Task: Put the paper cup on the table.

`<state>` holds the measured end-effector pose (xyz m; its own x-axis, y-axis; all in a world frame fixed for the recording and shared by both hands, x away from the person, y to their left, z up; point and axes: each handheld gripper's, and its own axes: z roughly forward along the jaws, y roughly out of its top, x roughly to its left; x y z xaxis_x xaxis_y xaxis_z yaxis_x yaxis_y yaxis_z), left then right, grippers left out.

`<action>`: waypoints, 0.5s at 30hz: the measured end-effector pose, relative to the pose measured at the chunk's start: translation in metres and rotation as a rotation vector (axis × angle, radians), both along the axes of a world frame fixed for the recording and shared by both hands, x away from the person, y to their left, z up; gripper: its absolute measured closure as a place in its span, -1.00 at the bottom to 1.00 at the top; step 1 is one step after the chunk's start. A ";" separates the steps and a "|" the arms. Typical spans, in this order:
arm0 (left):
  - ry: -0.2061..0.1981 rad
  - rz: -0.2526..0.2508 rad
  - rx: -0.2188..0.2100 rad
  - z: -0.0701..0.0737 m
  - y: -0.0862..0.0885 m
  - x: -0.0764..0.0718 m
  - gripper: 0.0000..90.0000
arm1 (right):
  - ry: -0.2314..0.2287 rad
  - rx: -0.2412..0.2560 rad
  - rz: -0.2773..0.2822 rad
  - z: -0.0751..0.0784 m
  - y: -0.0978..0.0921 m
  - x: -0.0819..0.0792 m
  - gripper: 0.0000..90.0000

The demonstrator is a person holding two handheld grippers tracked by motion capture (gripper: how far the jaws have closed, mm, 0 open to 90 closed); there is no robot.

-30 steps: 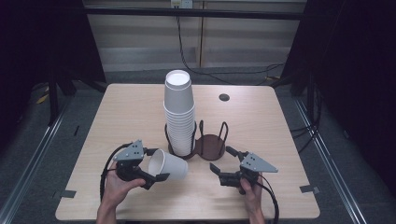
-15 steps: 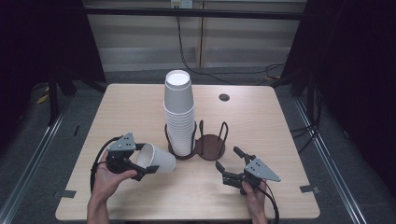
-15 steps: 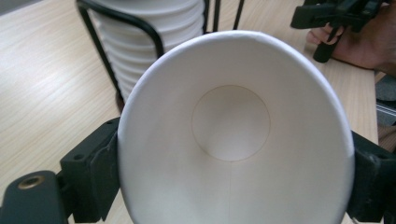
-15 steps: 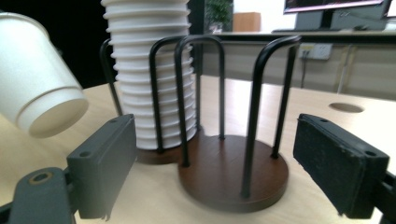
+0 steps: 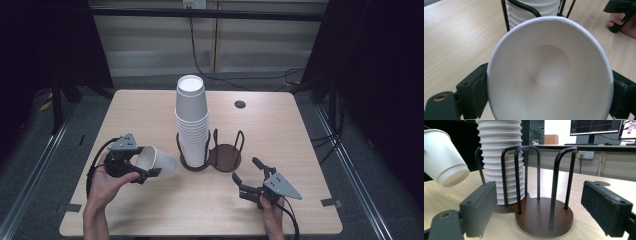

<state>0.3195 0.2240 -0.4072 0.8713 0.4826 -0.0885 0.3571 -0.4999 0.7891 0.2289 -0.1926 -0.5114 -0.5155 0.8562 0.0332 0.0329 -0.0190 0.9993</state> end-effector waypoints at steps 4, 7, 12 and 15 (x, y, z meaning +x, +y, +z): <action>0.012 0.013 0.011 0.006 0.005 0.006 -0.76 | -0.008 -0.002 0.000 0.000 0.000 -0.001 -0.71; 0.008 0.033 -0.012 0.015 0.010 0.010 -0.76 | -0.009 0.000 -0.001 0.000 0.000 -0.001 -0.71; 0.014 0.052 0.048 0.023 0.012 0.018 -0.77 | -0.012 -0.001 0.001 0.000 0.000 -0.001 -0.71; 0.025 0.057 0.075 0.025 0.012 0.026 -0.77 | -0.010 0.000 0.002 0.000 0.000 -0.001 -0.71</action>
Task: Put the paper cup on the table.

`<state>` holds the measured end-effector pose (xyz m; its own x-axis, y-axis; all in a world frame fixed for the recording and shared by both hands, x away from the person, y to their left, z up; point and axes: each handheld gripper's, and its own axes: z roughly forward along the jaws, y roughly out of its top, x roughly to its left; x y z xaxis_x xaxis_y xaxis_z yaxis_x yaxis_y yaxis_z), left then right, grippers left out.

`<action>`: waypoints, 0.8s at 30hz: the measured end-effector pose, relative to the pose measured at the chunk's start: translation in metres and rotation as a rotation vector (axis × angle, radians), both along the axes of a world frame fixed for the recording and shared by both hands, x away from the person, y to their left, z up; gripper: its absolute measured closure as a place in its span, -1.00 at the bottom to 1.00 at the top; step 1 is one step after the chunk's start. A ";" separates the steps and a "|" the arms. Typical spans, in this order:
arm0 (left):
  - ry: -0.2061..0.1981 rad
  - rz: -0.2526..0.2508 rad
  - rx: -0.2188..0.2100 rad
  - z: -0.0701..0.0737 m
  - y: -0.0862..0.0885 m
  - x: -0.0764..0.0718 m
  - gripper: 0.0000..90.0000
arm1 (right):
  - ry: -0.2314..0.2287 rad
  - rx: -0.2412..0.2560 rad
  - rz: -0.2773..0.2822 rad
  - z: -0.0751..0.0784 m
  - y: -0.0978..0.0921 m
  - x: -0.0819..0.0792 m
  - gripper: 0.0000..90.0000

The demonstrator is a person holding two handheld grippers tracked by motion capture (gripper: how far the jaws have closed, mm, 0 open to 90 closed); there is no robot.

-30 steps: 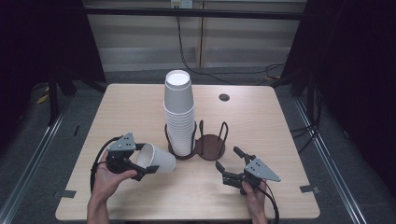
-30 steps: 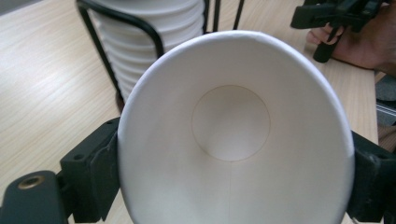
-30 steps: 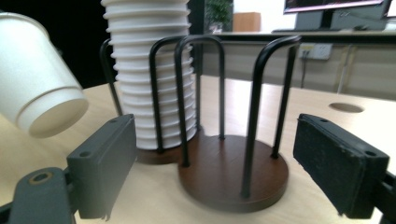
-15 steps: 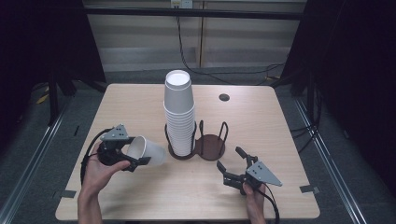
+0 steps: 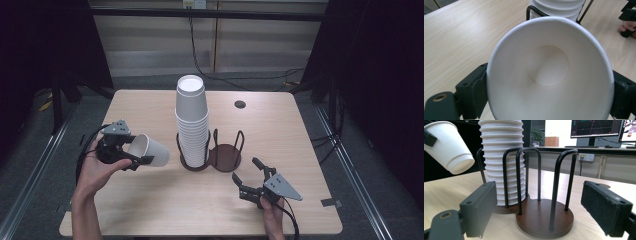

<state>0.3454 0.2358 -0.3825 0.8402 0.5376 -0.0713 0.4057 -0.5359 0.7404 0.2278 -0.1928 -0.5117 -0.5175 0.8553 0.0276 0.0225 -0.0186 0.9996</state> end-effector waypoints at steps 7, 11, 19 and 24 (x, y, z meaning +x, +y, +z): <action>0.005 0.014 0.050 0.008 -0.002 0.011 -0.77 | -0.001 0.000 0.001 0.000 0.000 0.000 -0.71; 0.016 0.041 0.132 0.010 -0.005 0.021 -0.77 | -0.001 -0.001 0.001 0.000 0.000 0.000 -0.71; 0.040 0.042 0.210 0.009 -0.012 0.033 -0.77 | -0.001 -0.001 0.001 0.000 0.000 0.000 -0.71; 0.064 0.047 0.249 0.002 -0.013 0.042 -0.77 | -0.001 0.000 0.003 0.000 0.000 0.000 -0.71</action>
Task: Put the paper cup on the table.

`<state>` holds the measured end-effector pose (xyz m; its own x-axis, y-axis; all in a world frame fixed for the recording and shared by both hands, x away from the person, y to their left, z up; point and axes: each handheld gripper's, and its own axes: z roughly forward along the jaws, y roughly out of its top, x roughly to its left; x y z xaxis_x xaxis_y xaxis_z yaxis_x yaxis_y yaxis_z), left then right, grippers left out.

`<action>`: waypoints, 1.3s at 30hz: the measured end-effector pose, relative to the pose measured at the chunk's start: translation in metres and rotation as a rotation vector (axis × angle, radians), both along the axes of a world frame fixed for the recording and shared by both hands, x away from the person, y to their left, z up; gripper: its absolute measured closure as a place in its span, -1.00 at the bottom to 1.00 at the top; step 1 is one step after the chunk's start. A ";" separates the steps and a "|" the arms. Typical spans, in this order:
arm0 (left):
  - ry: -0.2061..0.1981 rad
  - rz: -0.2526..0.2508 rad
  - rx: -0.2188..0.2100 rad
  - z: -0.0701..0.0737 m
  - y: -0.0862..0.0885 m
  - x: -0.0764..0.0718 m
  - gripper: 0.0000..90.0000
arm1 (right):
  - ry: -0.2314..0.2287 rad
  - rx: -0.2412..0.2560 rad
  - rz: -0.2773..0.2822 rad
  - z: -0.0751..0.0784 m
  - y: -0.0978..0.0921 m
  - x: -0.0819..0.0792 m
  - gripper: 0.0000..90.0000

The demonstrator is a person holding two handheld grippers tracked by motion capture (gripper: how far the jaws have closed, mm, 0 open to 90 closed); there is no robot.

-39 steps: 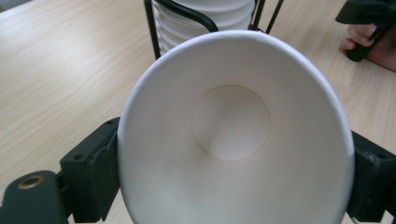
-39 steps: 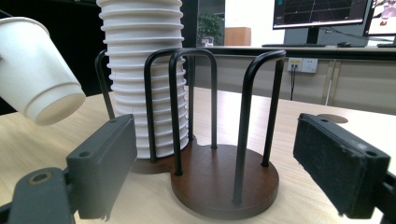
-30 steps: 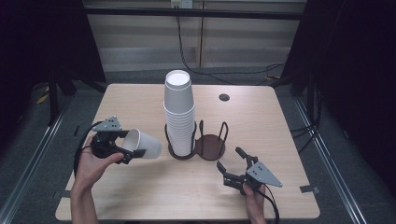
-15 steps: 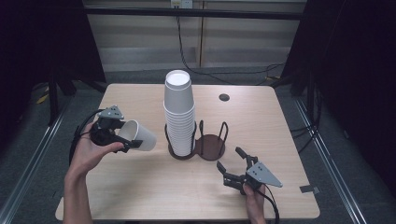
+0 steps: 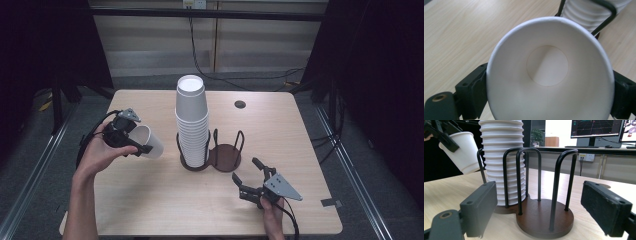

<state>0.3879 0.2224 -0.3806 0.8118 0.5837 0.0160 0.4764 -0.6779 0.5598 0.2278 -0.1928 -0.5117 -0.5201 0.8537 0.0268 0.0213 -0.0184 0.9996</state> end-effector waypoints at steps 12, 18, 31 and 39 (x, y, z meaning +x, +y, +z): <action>0.057 -0.003 0.088 -0.023 -0.011 0.014 -0.80 | 0.000 0.000 0.000 0.000 0.000 0.000 -0.71; 0.065 0.009 0.138 -0.034 -0.016 0.019 -0.81 | 0.000 -0.001 -0.001 0.000 0.000 0.000 -0.71; 0.023 0.007 0.136 -0.045 -0.032 0.022 -0.85 | 0.000 -0.001 -0.002 0.000 0.000 0.000 -0.71; 0.010 -0.003 0.142 -0.058 -0.042 0.023 -0.87 | 0.000 -0.001 -0.002 0.000 0.000 0.000 -0.71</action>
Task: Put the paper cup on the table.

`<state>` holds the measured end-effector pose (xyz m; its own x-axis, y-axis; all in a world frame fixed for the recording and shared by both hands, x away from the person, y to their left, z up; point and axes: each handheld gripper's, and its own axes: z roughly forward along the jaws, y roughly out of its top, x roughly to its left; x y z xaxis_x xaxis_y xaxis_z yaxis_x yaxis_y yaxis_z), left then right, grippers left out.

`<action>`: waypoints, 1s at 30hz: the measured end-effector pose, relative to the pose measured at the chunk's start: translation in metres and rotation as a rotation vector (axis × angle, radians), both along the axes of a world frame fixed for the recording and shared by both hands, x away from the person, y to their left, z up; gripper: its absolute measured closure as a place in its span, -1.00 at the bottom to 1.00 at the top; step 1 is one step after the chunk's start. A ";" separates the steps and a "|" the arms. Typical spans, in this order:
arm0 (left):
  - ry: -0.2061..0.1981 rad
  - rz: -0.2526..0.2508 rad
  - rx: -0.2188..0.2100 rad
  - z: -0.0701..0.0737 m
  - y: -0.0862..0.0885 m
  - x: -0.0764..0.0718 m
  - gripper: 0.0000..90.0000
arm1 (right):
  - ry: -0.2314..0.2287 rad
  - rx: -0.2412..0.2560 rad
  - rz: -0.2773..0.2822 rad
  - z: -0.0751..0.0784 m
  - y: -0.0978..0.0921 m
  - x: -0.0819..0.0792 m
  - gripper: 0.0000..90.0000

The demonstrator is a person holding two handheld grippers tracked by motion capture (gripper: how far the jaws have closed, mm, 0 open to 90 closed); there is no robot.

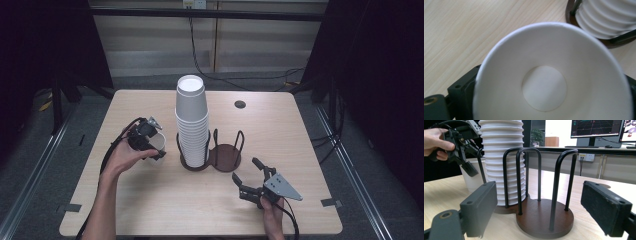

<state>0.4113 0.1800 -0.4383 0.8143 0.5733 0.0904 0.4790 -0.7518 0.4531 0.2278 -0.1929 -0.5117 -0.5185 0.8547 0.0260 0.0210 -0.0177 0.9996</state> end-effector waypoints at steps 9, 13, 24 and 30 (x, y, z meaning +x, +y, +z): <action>0.002 0.030 -0.074 -0.008 0.008 -0.002 -0.86 | 0.000 0.000 0.001 0.000 0.000 0.000 -0.71; 0.005 0.026 -0.090 -0.014 0.012 -0.004 -0.85 | 0.000 0.000 0.001 0.000 0.000 0.000 -0.71; -0.019 0.035 -0.148 -0.023 0.022 -0.011 -0.86 | 0.000 0.000 0.001 0.000 0.000 0.000 -0.71; -0.006 0.041 -0.184 -0.029 0.028 -0.014 -0.62 | 0.000 0.000 0.000 0.000 0.000 0.000 -0.71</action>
<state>0.3974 0.2081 -0.4677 0.7900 0.6130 -0.0142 0.5041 -0.6361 0.5842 0.2278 -0.1929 -0.5117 -0.5184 0.8548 0.0260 0.0208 -0.0178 0.9996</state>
